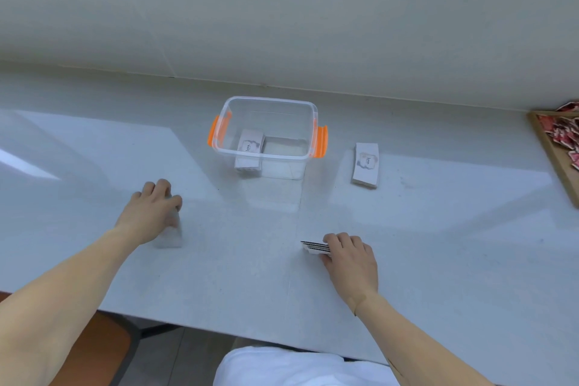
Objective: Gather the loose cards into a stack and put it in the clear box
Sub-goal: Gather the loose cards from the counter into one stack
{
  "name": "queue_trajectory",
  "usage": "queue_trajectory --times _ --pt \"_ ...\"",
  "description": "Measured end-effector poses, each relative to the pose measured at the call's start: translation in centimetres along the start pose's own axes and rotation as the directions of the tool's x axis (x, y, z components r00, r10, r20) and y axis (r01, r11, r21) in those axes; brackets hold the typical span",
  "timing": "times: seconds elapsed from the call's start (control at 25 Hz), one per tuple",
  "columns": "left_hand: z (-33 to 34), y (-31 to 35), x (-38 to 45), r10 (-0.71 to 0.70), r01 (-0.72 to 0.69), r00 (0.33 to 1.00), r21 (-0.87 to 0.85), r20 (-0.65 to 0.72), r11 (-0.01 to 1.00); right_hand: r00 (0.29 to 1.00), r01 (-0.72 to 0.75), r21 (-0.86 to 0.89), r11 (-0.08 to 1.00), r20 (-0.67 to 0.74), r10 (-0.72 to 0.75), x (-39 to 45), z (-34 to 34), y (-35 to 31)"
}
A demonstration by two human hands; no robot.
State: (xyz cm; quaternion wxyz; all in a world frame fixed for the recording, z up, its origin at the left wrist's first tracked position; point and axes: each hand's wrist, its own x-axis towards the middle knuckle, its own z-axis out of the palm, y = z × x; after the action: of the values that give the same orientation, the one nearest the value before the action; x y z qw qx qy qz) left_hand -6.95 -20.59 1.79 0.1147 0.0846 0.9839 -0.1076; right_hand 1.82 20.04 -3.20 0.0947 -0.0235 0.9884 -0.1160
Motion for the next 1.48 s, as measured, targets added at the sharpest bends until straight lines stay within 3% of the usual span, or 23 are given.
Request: queue_trajectory --times 0.12,0.2,0.28,0.56,0.88,1.2,1.48 --pt "-1.7 1.8 1.4 -0.152 0.085 0.978 -0.396 -0.141 0.914 1.000 0.007 -0.009 1.000 0.015 -0.007 0.1 0.0 0.1" --pt "-2.7 4.0 2.4 -0.211 0.063 0.959 -0.588 -0.187 0.807 1.000 0.006 -0.001 1.000 0.010 -0.006 0.1 -0.1 0.0" --pt "-3.3 6.8 2.7 -0.182 -0.009 0.962 -0.691 -0.203 0.723 1.000 0.007 0.016 1.000 0.004 -0.007 0.0 -0.2 0.0" --pt "-2.4 16.6 1.2 0.124 -0.204 0.979 -0.744 -0.163 0.637 0.999 0.020 0.008 1.000 -0.041 -0.020 -0.4 -0.2 -0.2" --pt "-2.0 22.9 -0.5 0.341 -0.221 0.939 -0.828 -0.038 0.516 0.995 0.035 -0.029 0.999 -0.088 -0.038 -0.6 -0.2 -0.3" --pt "-2.1 24.8 -0.5 0.321 -0.048 0.941 -0.899 0.105 0.436 0.996 0.023 -0.062 0.998 -0.082 -0.028 -0.5 0.1 -0.3" --pt "-1.3 26.3 -0.3 0.180 0.077 0.966 -0.873 0.185 0.481 0.996 0.037 -0.030 0.999 -0.081 -0.040 -0.5 -0.8 -0.4"
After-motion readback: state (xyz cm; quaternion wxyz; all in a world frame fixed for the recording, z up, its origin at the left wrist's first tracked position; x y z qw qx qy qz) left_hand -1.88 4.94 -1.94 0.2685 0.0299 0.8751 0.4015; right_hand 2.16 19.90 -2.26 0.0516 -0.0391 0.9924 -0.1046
